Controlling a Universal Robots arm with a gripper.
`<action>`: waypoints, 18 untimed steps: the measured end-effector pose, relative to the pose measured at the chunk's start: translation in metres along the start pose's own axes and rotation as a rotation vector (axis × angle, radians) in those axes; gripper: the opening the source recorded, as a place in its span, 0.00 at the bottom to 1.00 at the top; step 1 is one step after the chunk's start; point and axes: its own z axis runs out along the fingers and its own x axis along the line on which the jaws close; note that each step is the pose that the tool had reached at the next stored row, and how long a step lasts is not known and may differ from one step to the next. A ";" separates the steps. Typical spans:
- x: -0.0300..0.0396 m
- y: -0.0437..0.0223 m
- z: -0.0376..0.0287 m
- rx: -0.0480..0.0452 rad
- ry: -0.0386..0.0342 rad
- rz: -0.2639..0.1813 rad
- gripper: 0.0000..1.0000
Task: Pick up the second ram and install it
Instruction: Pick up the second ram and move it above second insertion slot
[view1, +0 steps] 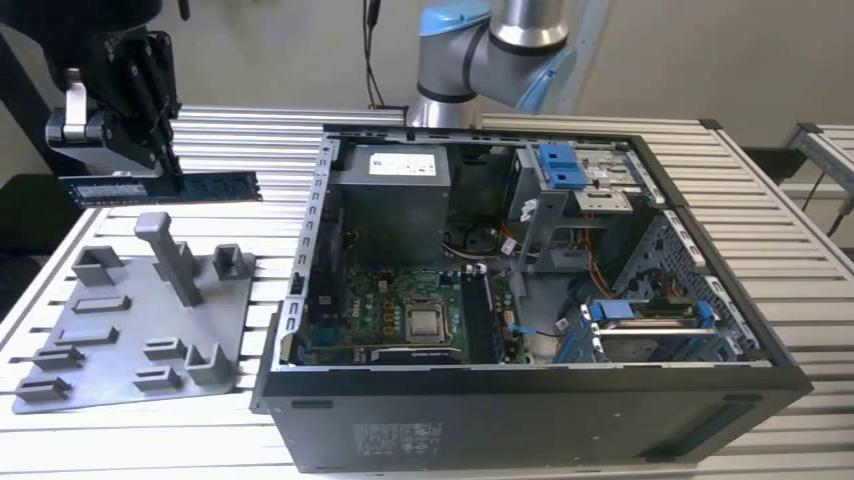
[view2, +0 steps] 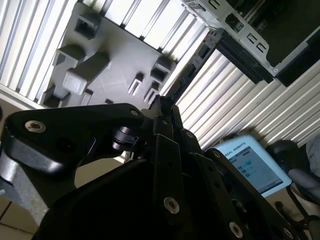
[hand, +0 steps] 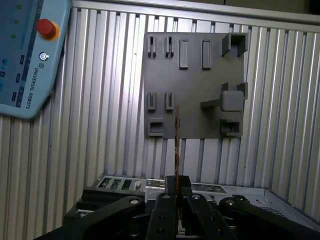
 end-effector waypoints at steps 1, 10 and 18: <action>0.0000 -0.0023 -0.0001 0.0001 0.0000 0.000 0.14; 0.0016 -0.0252 -0.0008 0.0000 0.0000 -0.001 0.14; 0.0023 -0.0346 -0.0011 0.0001 -0.0001 0.000 0.14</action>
